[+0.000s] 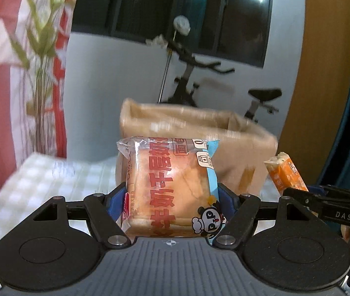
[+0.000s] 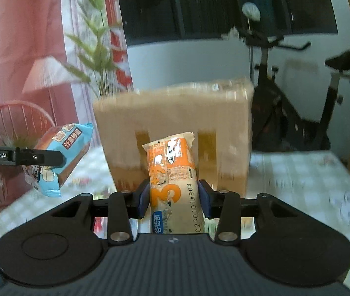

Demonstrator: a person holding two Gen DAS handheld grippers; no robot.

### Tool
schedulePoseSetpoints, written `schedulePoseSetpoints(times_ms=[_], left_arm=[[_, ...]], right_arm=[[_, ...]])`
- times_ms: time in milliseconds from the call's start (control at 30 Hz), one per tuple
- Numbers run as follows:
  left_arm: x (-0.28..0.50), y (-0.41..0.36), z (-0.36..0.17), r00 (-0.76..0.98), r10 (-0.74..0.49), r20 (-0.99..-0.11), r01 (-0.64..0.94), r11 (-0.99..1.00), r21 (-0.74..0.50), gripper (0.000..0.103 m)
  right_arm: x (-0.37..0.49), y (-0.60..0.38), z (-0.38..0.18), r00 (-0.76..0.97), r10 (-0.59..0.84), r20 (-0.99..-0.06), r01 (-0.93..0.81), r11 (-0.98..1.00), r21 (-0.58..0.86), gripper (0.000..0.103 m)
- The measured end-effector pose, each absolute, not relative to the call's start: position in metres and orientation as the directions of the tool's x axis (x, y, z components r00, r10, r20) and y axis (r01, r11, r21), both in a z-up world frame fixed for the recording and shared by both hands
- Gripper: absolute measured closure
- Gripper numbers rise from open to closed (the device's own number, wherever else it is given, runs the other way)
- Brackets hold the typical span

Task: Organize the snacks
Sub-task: 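Carry both packs over the lined box and release them inside, then move both open grippers back toward the snacks on the table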

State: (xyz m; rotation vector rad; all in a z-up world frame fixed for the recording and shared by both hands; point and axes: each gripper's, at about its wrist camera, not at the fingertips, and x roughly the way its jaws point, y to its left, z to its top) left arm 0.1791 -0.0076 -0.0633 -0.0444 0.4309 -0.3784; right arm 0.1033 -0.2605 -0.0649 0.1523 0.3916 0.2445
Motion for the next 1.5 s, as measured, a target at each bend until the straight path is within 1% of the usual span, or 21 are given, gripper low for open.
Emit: schedulePoseSetpoints(times_ms=[133, 200, 333, 400, 500, 633, 700, 800, 833, 867, 1067, 1233, 1500], left_arm=[[0.207, -0.019, -0.037, 0.839, -0.400, -0.369, 0.373, 0.916, -0.145, 0.026], [0.224, -0.028, -0.026, 0.843, -0.402, -0.358, 0.378, 0.916, -0.137, 0.026], [0.266, -0.046, -0.008, 0.843, -0.398, -0.362, 0.379, 0.917, -0.127, 0.026], [0.286, -0.055, -0.003, 0.844, -0.389, -0.370, 0.375, 0.920, -0.111, 0.026], [0.314, -0.069, 0.000, 0.849, -0.361, -0.387, 0.367, 0.928, -0.061, 0.026], [0.348, -0.085, -0.007, 0.844, -0.331, -0.422, 0.355, 0.935, -0.023, 0.026], [0.357, -0.091, -0.013, 0.840, -0.320, -0.439, 0.355, 0.935, -0.002, 0.026], [0.358, -0.091, -0.018, 0.844, -0.300, -0.445, 0.349, 0.937, 0.029, 0.022], [0.358, -0.091, -0.019, 0.845, -0.294, -0.447, 0.344, 0.938, 0.032, 0.017], [0.356, -0.089, -0.019, 0.846, -0.294, -0.444, 0.343, 0.939, 0.030, 0.015], [0.341, -0.069, -0.018, 0.834, -0.319, -0.450, 0.354, 0.935, -0.007, 0.015], [0.321, -0.055, -0.019, 0.835, -0.313, -0.453, 0.352, 0.936, 0.004, 0.015], [0.287, -0.038, -0.016, 0.858, -0.292, -0.424, 0.336, 0.941, 0.033, 0.015]], right_arm=[[0.124, -0.267, -0.035, 0.917, 0.268, -0.295, -0.214, 0.955, 0.205, 0.060], [0.140, -0.271, -0.019, 0.924, 0.274, -0.267, -0.222, 0.952, 0.209, 0.060], [0.183, -0.276, 0.005, 0.931, 0.263, -0.253, -0.217, 0.957, 0.194, 0.060], [0.211, -0.278, 0.012, 0.929, 0.257, -0.265, -0.205, 0.956, 0.210, 0.060], [0.246, -0.280, 0.014, 0.927, 0.227, -0.298, -0.174, 0.965, 0.194, 0.060], [0.280, -0.279, 0.004, 0.916, 0.182, -0.359, -0.125, 0.976, 0.176, 0.060], [0.290, -0.280, -0.006, 0.904, 0.167, -0.392, -0.103, 0.978, 0.179, 0.062], [0.297, -0.283, -0.015, 0.898, 0.141, -0.418, -0.077, 0.983, 0.165, 0.062], [0.297, -0.284, -0.017, 0.897, 0.136, -0.421, -0.072, 0.984, 0.163, 0.061], [0.296, -0.285, -0.017, 0.897, 0.136, -0.421, -0.072, 0.984, 0.165, 0.059], [0.280, -0.288, -0.012, 0.907, 0.147, -0.396, -0.087, 0.982, 0.165, 0.059], [0.266, -0.279, -0.007, 0.909, 0.150, -0.389, -0.106, 0.986, 0.133, 0.059], [0.241, -0.261, -0.001, 0.911, 0.156, -0.382, -0.130, 0.987, 0.094, 0.058]])
